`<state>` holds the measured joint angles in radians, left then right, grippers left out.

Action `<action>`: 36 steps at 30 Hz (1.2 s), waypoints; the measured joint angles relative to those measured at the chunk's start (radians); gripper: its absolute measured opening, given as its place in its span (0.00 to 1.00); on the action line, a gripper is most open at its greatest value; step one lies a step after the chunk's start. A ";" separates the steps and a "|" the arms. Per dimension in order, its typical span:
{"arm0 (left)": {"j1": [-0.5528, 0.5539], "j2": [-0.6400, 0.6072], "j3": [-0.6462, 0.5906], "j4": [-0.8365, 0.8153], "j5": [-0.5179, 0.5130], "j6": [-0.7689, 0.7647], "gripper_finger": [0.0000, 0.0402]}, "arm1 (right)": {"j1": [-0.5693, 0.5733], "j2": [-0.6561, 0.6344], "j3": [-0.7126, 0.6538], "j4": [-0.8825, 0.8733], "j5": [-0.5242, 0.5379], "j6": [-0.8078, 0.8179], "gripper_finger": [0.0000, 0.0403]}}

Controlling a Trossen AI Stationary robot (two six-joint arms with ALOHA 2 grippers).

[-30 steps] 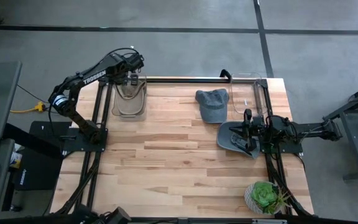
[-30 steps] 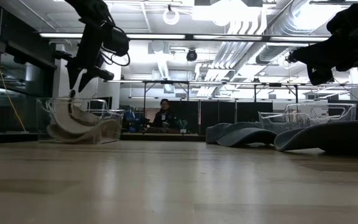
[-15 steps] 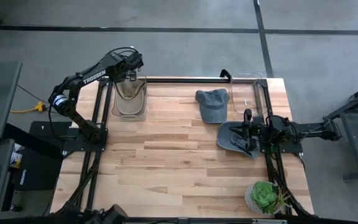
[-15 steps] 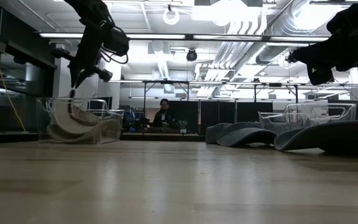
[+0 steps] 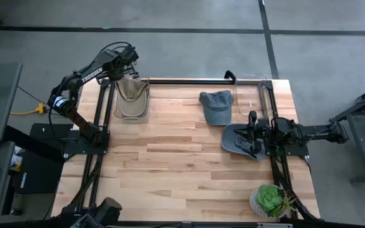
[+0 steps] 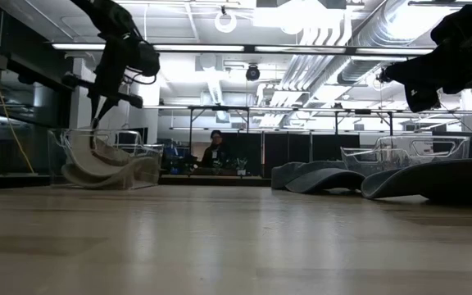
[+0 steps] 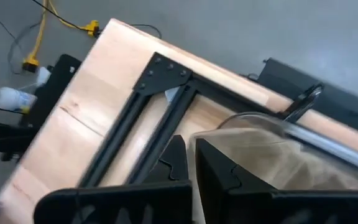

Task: Pick & Place hat
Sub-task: Put the bottom blue cap into the right transparent bin

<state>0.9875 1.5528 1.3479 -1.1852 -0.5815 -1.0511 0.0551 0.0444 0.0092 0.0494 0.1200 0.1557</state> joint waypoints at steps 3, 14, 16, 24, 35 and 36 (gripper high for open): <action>0.001 0.000 0.000 -0.005 0.009 -0.127 0.00 | 0.000 0.000 0.000 0.000 0.000 0.000 0.03; 0.001 0.000 0.000 0.031 0.000 -0.406 0.00 | 0.000 0.000 0.000 0.000 0.000 0.000 0.03; 0.001 0.000 0.000 0.012 -0.011 -0.490 0.00 | 0.000 0.000 0.000 0.000 0.000 0.000 0.03; 0.001 0.027 -0.002 -0.039 -0.010 -0.637 0.00 | 0.000 0.000 0.000 0.000 0.000 0.000 0.03; 0.000 0.102 -0.001 -0.093 0.031 -0.663 0.00 | 0.000 0.000 0.000 0.000 0.000 0.000 0.03; -0.002 0.111 -0.001 -0.105 0.033 -0.662 0.00 | 0.000 0.000 0.000 0.000 0.000 0.000 0.03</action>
<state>0.9859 1.6639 1.3468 -1.2899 -0.5486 -1.7130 0.0551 0.0444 0.0092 0.0494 0.1200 0.1556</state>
